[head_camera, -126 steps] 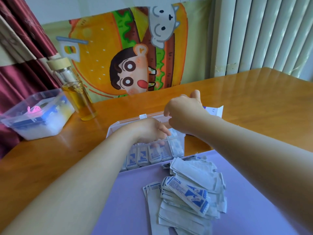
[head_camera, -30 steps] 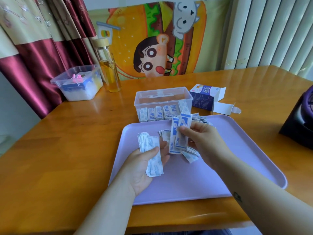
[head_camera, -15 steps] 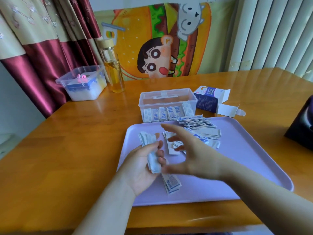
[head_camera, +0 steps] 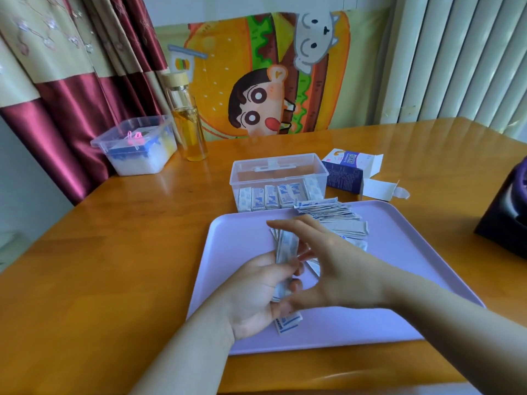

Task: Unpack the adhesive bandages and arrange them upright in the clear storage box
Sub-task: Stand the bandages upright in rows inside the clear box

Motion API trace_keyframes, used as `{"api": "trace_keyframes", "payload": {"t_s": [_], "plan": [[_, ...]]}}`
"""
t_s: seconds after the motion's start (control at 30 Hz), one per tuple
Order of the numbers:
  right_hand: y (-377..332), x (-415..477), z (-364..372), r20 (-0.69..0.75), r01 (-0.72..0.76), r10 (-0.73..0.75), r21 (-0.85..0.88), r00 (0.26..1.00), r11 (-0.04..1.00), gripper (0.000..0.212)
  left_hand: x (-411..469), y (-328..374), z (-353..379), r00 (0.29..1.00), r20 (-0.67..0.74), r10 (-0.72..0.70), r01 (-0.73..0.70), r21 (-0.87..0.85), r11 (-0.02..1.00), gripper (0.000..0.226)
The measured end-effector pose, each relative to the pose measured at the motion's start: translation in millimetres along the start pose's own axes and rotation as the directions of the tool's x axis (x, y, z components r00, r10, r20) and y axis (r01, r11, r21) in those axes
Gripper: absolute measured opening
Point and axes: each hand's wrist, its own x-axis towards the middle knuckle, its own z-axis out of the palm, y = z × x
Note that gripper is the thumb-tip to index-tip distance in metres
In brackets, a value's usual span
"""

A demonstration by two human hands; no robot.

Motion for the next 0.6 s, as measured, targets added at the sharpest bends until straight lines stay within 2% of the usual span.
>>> {"api": "trace_keyframes", "payload": {"t_s": [0.1, 0.17, 0.27, 0.37, 0.43, 0.53, 0.6], "plan": [[-2.1, 5.4, -15.6, -0.055, -0.096, 0.116, 0.283, 0.992, 0.954, 0.057, 0.0, 6.0, -3.1, 1.000, 0.018, 0.008, -0.009, 0.052, 0.999, 0.007], [1.3, 11.0, -26.9, -0.056, -0.149, 0.175, 0.319, 0.983, 0.936, 0.032, 0.8, 12.0, -5.6, 0.999, 0.042, -0.001, -0.003, 0.091, 0.996, 0.009], [4.7, 20.8, -39.0, 0.032, -0.201, 0.203, 0.338, 0.979, 0.919, 0.005, 5.0, 23.9, -7.1, 0.995, 0.097, -0.010, -0.005, 0.147, 0.989, 0.012], [2.6, 34.3, -49.2, -0.015, -0.190, 0.200, 0.262, 0.980, 0.946, 0.002, 11.5, 36.2, -1.7, 0.995, 0.098, 0.033, -0.051, 0.195, 0.980, 0.013], [0.8, 46.5, -54.2, -0.108, -0.163, 0.182, 0.162, 0.977, 0.973, 0.003, 18.5, 41.8, 3.5, 0.989, 0.003, 0.150, -0.146, 0.264, 0.953, 0.012], [-0.5, 66.4, -59.2, -0.255, -0.147, 0.169, 0.103, 0.952, 0.984, 0.012, 33.4, 49.8, 1.8, 0.916, -0.118, 0.384, -0.298, 0.441, 0.846, 0.015], [-0.2, 81.8, -61.9, -0.315, -0.138, 0.183, 0.162, 0.931, 0.977, 0.015, 46.2, 57.1, -7.8, 0.849, -0.146, 0.509, -0.345, 0.577, 0.741, 0.020]]}}
